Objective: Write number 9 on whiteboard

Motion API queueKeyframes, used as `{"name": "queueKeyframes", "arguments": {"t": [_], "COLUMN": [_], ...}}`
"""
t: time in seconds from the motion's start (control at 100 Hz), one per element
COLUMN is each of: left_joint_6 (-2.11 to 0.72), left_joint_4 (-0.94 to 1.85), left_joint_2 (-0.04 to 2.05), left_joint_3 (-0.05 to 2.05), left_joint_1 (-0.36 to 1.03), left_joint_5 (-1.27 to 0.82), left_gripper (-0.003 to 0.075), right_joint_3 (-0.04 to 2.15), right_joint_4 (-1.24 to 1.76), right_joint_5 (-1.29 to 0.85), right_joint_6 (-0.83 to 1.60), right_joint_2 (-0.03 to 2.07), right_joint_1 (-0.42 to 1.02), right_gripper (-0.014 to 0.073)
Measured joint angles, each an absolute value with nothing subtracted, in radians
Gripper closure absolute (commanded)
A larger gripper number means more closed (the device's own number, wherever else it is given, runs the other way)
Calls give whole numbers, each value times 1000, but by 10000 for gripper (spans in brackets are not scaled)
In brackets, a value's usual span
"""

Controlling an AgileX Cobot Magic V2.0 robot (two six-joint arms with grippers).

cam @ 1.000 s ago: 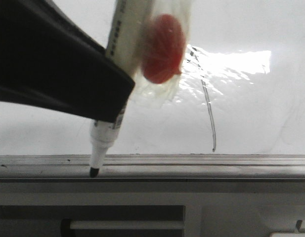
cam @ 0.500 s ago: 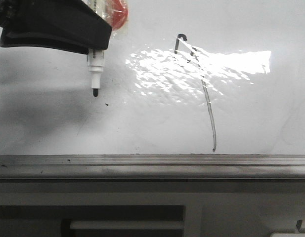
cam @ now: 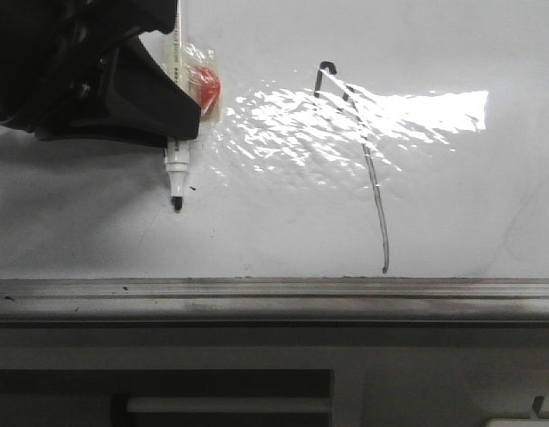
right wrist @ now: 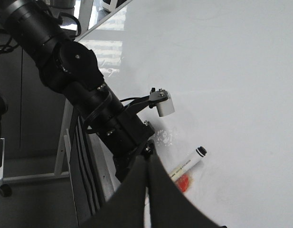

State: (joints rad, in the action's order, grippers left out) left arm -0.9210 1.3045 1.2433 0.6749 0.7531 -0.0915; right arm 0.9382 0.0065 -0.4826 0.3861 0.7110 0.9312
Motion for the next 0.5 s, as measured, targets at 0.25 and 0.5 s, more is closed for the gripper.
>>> {"name": "queueKeyframes", "arguments": {"t": [0.25, 0.5], "left_joint_6": [-921, -921], "left_joint_4": [1331, 1336], "left_joint_2": [1294, 1305], "left_joint_3": [691, 694], "left_joint_1": [760, 766], "left_joint_5": [-113, -111], "left_gripper": [741, 741], "right_joint_3": [938, 936], "right_joint_4": [10, 10], "right_joint_5": [-483, -483], "right_joint_6": [386, 386], "right_joint_2": [711, 711], "right_joint_1": [931, 931], "right_gripper": [653, 653]}}
